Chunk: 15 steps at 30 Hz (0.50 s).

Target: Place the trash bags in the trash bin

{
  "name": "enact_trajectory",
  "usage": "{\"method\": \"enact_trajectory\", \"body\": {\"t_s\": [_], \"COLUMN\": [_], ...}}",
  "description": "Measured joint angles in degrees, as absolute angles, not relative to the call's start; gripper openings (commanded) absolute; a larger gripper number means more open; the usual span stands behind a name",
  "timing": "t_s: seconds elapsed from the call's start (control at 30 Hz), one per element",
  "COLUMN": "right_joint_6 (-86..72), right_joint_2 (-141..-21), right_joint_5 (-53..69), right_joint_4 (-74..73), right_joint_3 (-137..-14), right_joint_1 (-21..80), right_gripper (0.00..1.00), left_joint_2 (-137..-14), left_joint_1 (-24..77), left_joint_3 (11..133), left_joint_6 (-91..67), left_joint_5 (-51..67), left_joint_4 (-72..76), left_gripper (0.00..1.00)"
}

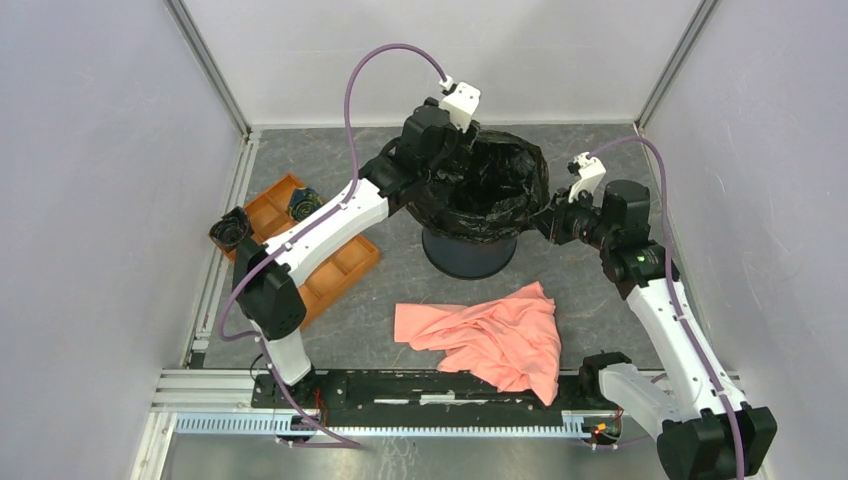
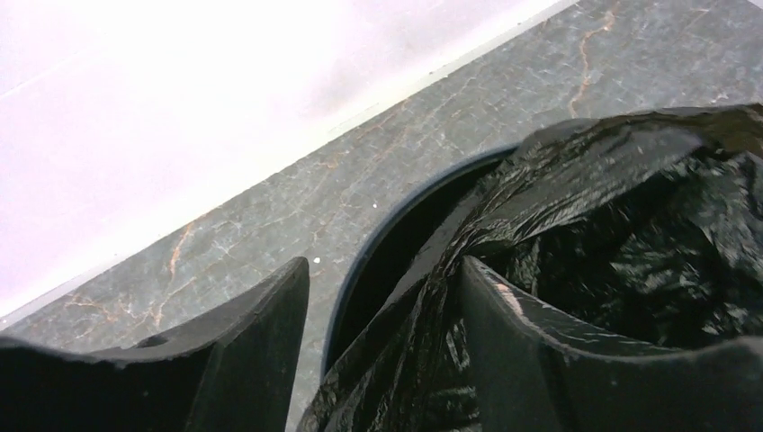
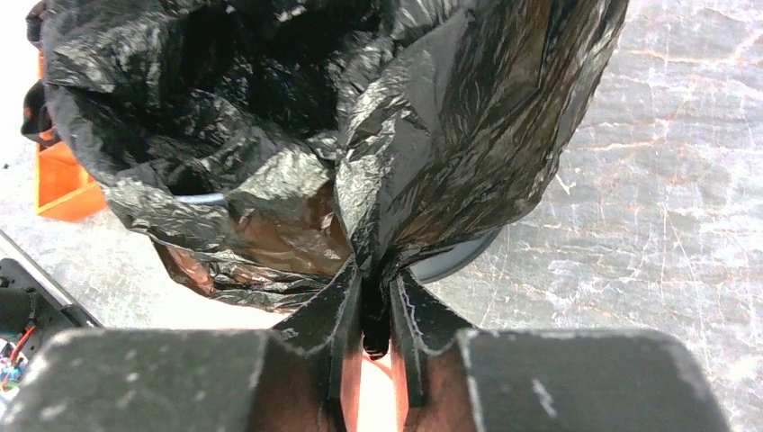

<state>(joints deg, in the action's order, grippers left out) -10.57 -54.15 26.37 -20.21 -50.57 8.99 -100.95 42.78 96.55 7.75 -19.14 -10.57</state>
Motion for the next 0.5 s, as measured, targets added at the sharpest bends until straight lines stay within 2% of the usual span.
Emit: {"method": "enact_trajectory", "body": {"t_s": [0.2, 0.27, 0.37, 0.5], "right_joint_6": [-9.54, -9.47, -9.52, -9.61], "right_joint_2": [-53.6, -53.47, -53.41, -53.43], "right_joint_5": [24.32, 23.83, 23.2, 22.2], "right_joint_4": [-20.14, -19.7, -18.52, -16.71], "right_joint_3": [-49.15, -48.77, -48.05, -46.96], "right_joint_1": [8.99, 8.99, 8.99, 8.99], "right_gripper": [0.27, 0.23, 0.18, 0.17], "left_joint_2": [-103.77, -104.86, -106.89, -110.15], "left_joint_1": [39.86, 38.2, 35.29, 31.88], "left_joint_3": [101.56, 103.39, 106.34, 109.89], "left_joint_6": [4.91, 3.55, 0.51, -3.57], "left_joint_5": [-17.34, -15.59, -11.75, -6.57], "left_joint_4": [-12.62, -13.5, -14.46, -15.09], "left_gripper": [0.37, 0.28, 0.24, 0.21]}}
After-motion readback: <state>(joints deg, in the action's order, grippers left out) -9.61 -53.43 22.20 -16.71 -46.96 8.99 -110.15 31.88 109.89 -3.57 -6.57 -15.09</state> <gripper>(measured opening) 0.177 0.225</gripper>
